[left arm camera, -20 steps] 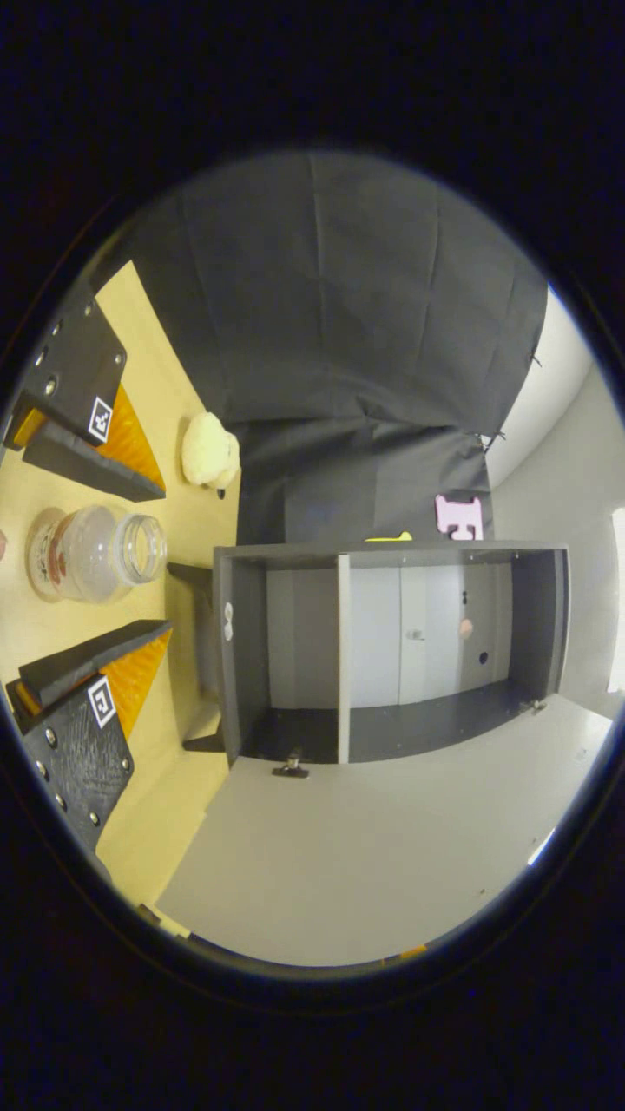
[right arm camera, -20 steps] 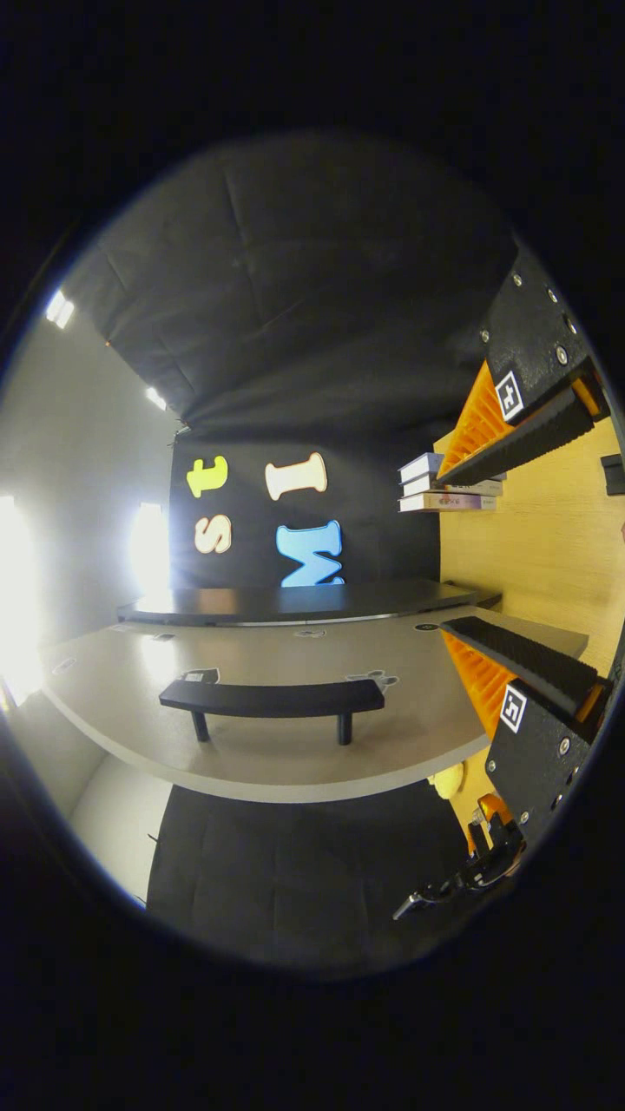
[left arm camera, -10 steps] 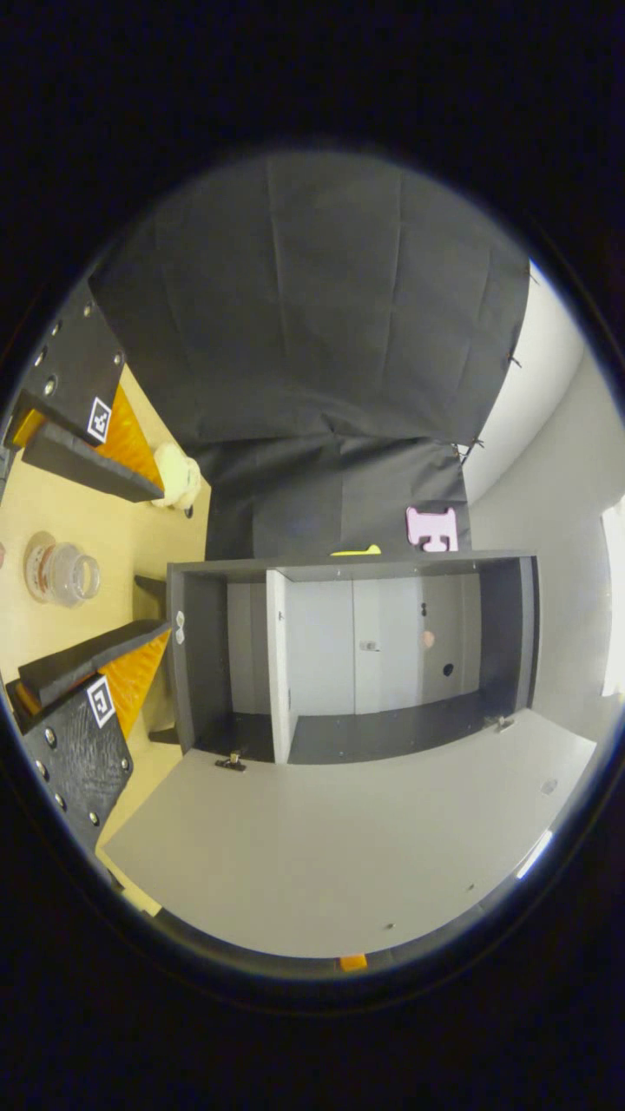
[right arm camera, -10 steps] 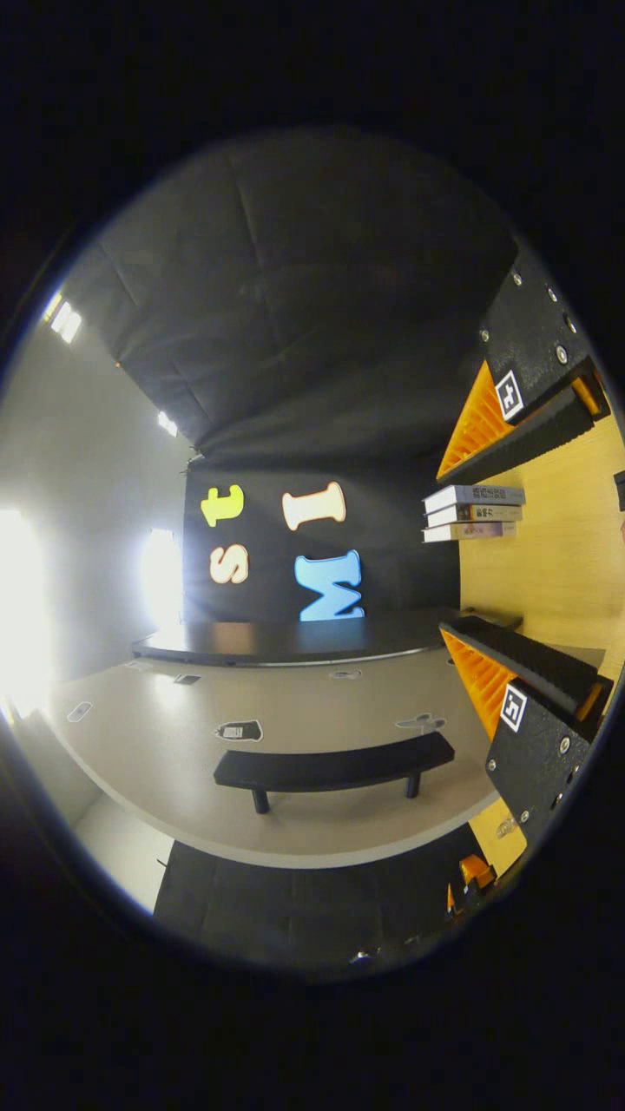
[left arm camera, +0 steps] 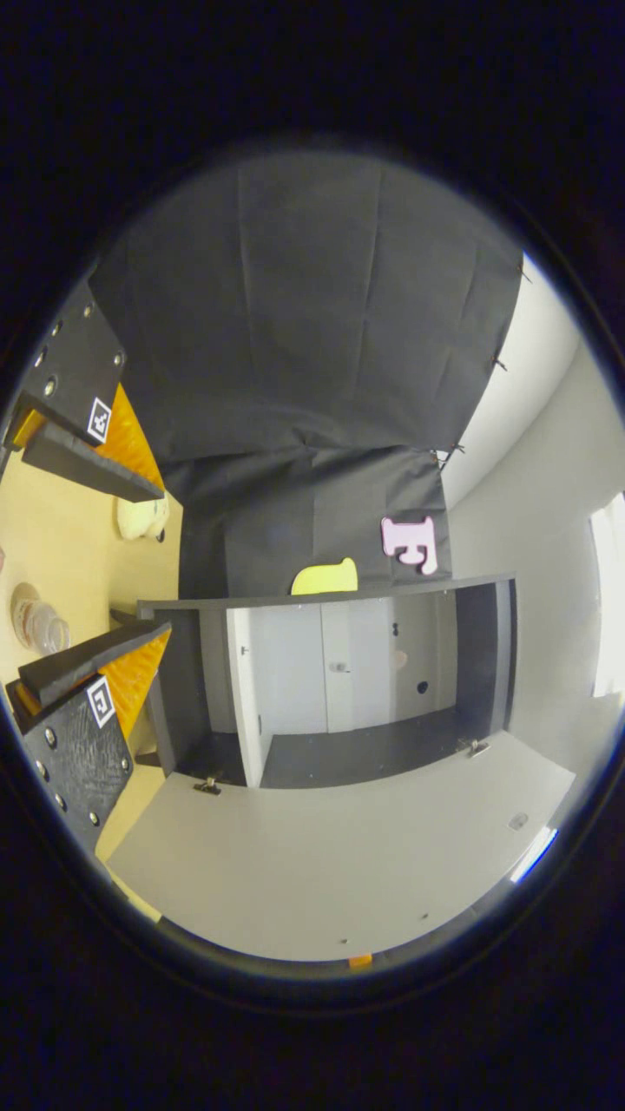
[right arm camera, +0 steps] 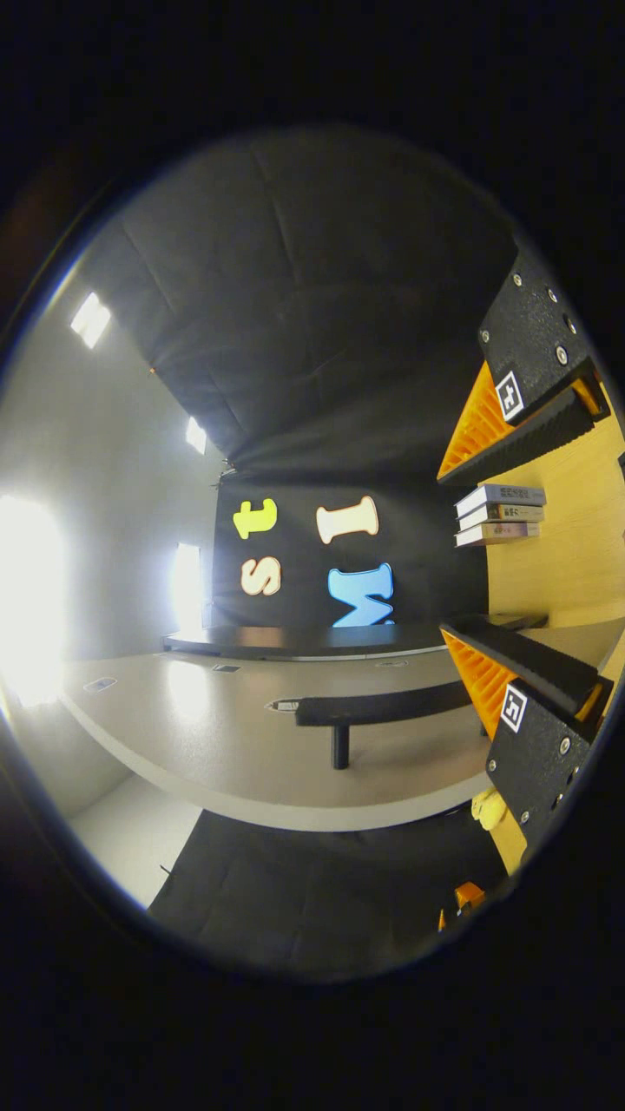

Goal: Open the cabinet door with the right hand, grasp the bottle in the cabinet with the left hand and place it on the coaster, then close the cabinet door with the right hand.

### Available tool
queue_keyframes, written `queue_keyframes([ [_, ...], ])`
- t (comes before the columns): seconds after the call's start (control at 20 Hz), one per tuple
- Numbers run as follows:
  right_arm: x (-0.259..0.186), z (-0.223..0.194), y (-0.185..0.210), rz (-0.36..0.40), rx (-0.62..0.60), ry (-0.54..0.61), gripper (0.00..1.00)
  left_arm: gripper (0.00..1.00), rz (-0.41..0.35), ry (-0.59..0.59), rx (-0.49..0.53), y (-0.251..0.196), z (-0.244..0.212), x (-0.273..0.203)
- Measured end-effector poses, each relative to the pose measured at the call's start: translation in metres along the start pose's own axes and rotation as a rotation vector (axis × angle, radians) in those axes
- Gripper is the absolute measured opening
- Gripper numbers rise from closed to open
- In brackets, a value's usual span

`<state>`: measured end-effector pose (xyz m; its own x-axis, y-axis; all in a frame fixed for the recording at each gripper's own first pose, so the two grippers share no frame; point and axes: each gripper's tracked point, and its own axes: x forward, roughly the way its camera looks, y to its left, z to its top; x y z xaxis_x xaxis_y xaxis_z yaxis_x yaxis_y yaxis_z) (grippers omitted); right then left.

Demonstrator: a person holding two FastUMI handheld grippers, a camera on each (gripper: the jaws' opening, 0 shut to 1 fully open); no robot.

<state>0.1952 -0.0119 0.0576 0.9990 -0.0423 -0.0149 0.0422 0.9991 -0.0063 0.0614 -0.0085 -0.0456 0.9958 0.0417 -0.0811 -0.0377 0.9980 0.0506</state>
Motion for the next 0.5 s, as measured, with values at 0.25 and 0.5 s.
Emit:
queue_keyframes([
  [0.25, 0.001, -0.003, 0.014, -0.032, 0.002, 0.004, 0.9, 0.78, -0.007, -0.007, -0.019, 0.033, -0.002, 0.006],
  [0.5, -0.011, -0.002, 0.053, 0.007, 0.005, -0.002, 0.9, 0.85, -0.007, 0.009, -0.043, 0.062, -0.012, 0.012],
])
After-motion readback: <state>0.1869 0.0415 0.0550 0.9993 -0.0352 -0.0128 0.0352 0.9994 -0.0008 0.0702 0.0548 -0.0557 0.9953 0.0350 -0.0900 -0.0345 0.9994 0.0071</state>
